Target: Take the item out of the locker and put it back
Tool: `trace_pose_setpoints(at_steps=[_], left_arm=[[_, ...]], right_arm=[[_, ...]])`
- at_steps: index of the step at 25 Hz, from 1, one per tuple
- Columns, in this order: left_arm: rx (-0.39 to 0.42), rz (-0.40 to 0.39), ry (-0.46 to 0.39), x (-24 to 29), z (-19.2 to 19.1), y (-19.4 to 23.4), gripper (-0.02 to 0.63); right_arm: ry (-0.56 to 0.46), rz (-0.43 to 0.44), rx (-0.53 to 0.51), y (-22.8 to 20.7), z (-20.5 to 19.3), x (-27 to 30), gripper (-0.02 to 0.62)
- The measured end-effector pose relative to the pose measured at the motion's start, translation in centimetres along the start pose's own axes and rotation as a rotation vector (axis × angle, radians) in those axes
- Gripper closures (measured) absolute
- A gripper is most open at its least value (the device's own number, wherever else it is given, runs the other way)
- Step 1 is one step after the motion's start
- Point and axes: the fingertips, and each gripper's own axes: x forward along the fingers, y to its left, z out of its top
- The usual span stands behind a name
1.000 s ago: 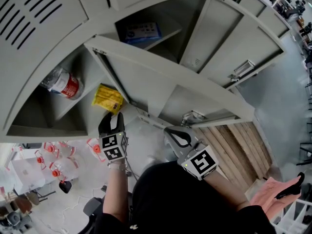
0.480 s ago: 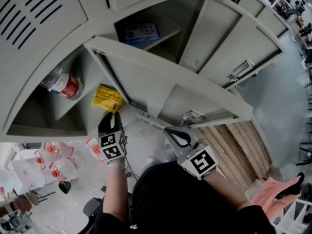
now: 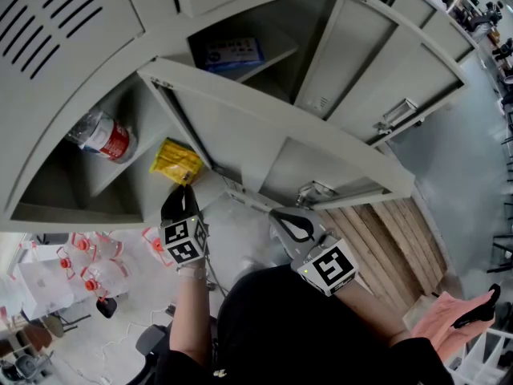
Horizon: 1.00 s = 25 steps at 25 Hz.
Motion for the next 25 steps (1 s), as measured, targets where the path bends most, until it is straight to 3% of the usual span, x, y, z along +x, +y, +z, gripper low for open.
trace_pose_setpoints(at_steps=[3, 25], left_arm=[[0.004, 0.002, -0.019, -0.3, 0.2, 0.0, 0.578], [0.067, -0.029, -0.062, -4.4, 1.1, -0.8, 0.594]], right_arm=[[-0.003, -0.002, 0.004, 0.0, 0.0, -0.1, 0.597], [-0.043, 0.027, -0.027, 1.5, 0.2, -0.4, 0.597]])
